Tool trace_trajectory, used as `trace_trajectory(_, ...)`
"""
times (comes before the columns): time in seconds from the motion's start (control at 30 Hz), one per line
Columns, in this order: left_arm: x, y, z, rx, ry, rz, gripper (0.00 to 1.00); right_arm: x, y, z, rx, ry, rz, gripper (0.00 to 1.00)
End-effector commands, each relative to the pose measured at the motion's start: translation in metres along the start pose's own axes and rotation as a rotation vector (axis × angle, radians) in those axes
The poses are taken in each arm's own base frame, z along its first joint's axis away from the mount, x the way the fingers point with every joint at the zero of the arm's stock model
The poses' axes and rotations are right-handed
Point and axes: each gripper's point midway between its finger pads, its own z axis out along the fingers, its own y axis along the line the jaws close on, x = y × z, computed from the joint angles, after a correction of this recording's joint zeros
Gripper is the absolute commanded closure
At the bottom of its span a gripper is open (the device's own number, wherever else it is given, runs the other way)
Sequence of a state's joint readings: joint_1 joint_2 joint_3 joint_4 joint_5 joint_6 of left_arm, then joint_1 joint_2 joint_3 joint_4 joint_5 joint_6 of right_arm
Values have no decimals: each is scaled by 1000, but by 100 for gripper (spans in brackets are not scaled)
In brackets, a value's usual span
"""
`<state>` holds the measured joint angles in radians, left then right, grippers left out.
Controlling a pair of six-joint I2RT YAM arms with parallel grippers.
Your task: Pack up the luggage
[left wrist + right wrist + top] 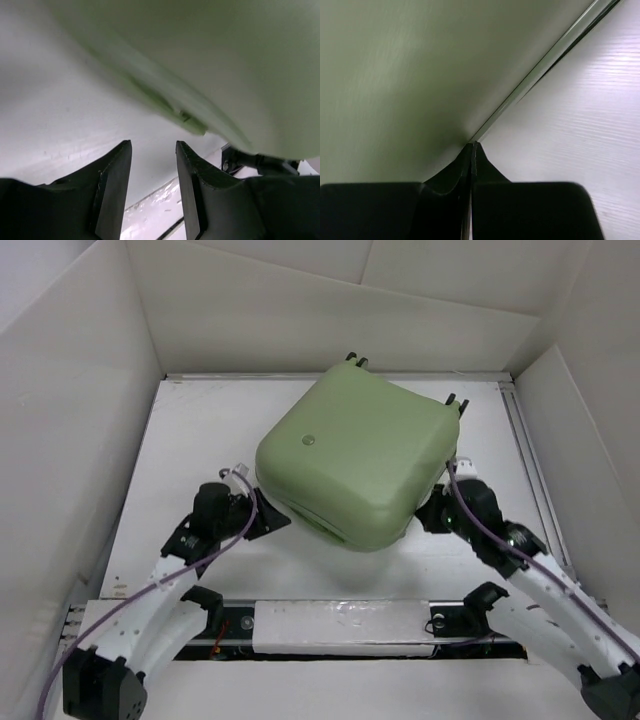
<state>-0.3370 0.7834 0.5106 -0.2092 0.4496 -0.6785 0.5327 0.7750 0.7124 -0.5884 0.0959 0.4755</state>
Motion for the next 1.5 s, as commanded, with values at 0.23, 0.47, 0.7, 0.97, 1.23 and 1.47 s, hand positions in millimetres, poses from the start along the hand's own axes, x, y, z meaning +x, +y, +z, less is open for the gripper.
trace_trajectory(0.23,50,-17,27,109,-28,-18,61,50,28,-9,-258,-94,59,93)
trace_trajectory(0.47,49,-41,34,191,-120,-71,49,51,30,3,-256,-97,27,48)
trace_trajectory(0.7,45,-27,43,157,-169,-100,44,34,40,1,-336,-222,-63,44)
trace_trajectory(0.97,46,-26,55,152,-165,-112,44,30,44,8,-399,-341,-141,65)
trace_trajectory(1.23,34,-36,55,200,-221,-95,45,14,55,-3,-478,-472,-164,72)
trace_trajectory(1.47,41,-31,77,177,-187,-63,53,-13,53,-15,-437,-579,-174,100)
